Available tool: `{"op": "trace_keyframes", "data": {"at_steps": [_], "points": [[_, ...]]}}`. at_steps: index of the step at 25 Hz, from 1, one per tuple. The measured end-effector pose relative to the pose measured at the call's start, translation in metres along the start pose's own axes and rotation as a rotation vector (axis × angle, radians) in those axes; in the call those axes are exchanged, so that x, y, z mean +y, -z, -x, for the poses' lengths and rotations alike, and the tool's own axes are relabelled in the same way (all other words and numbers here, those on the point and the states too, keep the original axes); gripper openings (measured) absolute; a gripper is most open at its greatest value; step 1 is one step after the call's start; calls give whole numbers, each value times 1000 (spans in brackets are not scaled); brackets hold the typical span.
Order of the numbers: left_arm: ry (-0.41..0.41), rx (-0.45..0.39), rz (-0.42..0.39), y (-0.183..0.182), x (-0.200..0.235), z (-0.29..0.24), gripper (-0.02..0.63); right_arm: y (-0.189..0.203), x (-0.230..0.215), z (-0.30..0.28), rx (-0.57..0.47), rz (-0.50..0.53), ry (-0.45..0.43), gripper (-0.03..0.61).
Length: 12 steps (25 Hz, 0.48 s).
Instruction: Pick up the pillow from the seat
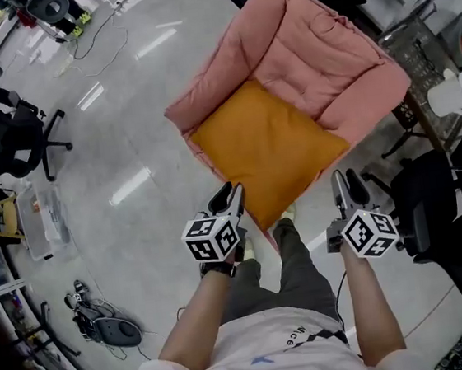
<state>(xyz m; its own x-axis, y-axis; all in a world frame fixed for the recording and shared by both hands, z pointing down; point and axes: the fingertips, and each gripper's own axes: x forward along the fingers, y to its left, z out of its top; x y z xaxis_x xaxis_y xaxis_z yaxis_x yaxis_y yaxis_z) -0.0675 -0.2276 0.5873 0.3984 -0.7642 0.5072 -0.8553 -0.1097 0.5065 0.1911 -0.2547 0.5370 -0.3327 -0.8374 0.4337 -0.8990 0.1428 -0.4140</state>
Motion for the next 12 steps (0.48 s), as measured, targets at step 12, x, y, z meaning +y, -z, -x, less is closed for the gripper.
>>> {"op": "trace_keyframes", "data": {"at_steps": [12], "points": [[-174, 65, 416, 102, 100, -82, 202, 82, -98, -89, 130, -159, 115, 226]]}}
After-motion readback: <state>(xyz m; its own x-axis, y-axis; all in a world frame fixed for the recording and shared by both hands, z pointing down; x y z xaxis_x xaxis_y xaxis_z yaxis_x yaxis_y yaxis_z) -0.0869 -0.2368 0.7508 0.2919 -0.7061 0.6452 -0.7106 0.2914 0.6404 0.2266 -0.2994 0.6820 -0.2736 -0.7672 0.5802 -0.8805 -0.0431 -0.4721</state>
